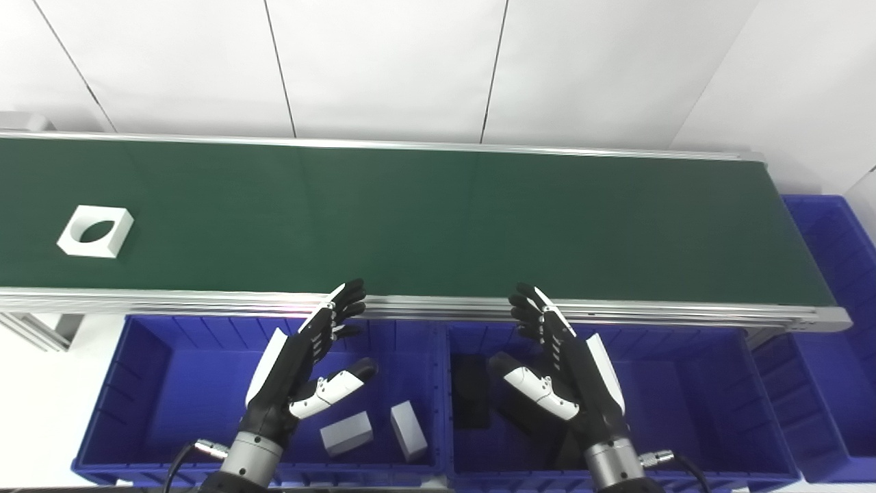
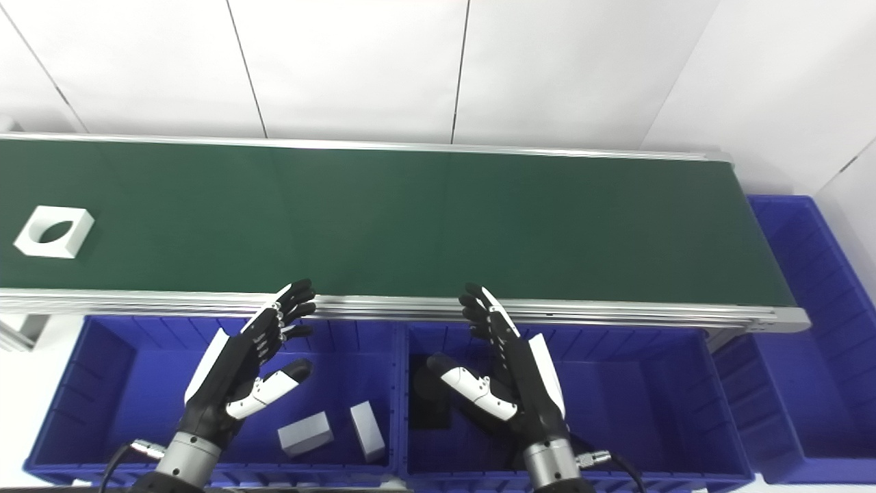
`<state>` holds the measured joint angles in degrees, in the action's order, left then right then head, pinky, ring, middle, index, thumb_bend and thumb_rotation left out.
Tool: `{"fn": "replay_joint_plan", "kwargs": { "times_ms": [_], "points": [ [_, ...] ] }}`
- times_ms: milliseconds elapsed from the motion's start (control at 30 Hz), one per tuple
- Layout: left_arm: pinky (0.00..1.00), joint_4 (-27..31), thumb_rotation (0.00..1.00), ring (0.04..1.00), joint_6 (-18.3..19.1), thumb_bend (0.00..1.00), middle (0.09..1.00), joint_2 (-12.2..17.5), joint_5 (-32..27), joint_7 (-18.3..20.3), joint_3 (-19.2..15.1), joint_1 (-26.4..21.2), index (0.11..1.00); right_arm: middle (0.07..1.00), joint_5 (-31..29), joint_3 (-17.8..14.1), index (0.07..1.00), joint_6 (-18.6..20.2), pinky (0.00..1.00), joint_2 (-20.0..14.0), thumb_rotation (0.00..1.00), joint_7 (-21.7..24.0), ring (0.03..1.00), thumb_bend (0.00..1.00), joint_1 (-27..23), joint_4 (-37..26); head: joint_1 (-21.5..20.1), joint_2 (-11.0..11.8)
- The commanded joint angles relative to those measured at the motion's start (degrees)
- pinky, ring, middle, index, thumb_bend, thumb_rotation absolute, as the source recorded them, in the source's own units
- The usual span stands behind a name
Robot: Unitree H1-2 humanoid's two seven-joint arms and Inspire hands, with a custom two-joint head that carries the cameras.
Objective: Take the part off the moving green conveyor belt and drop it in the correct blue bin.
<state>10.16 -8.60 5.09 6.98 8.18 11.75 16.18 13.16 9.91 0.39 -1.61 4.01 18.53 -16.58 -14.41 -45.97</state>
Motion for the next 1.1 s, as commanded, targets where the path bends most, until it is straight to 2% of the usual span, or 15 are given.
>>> {"fn": "replay_joint_plan", "kwargs": {
  "times_ms": [0, 900, 967, 1000, 1033, 1067],
  "points": [
    [0.8, 1.4, 0.66, 0.884, -2.1, 0.76, 0.913, -0.2, 0.2, -0.3, 0.2, -0.3, 0.907, 0.882, -0.1, 0.1, 0.916, 0.0, 0.83, 0.2, 0.59, -0.2, 0.874, 0.69, -0.3, -2.2, 0.1, -0.1],
    [0.78, 1.5, 0.66, 0.877, -2.1, 0.74, 0.909, -0.1, 0.4, -0.3, 0.1, -0.7, 0.905, 0.874, -0.1, 0.2, 0.916, 0.6, 0.83, 0.4, 0.58, -0.3, 0.867, 0.7, -0.6, -2.2, -0.1, 0.0],
    [0.78, 1.4, 0.66, 0.877, -2.2, 0.74, 0.91, -0.1, 0.4, -0.3, 0.1, -0.7, 0.905, 0.876, -0.1, 0.2, 0.918, 0.5, 0.83, 0.4, 0.58, -0.2, 0.868, 0.69, -0.6, -2.1, 0.4, 0.3],
    [0.78, 0.9, 0.66, 0.878, -2.6, 0.74, 0.91, -0.2, 0.4, -0.5, 0.1, -0.6, 0.905, 0.876, 0.2, 0.2, 0.918, 0.1, 0.84, 0.2, 0.58, -0.3, 0.868, 0.69, -0.5, -1.9, 3.5, 1.4],
    [0.79, 0.6, 0.65, 0.879, -2.9, 0.74, 0.91, -0.4, 0.5, -0.6, 0.2, -0.5, 0.904, 0.879, 0.4, 0.2, 0.919, -0.2, 0.82, 0.0, 0.59, -0.4, 0.867, 0.69, -0.5, -1.8, 4.0, 1.5],
    [0.79, 0.2, 0.65, 0.88, -3.2, 0.74, 0.91, -0.6, 0.7, -0.8, 0.4, -0.4, 0.904, 0.88, 0.5, 0.1, 0.92, -0.5, 0.82, -0.3, 0.59, -0.4, 0.866, 0.69, -0.3, -1.7, 7.4, 2.8]
  ]
}}
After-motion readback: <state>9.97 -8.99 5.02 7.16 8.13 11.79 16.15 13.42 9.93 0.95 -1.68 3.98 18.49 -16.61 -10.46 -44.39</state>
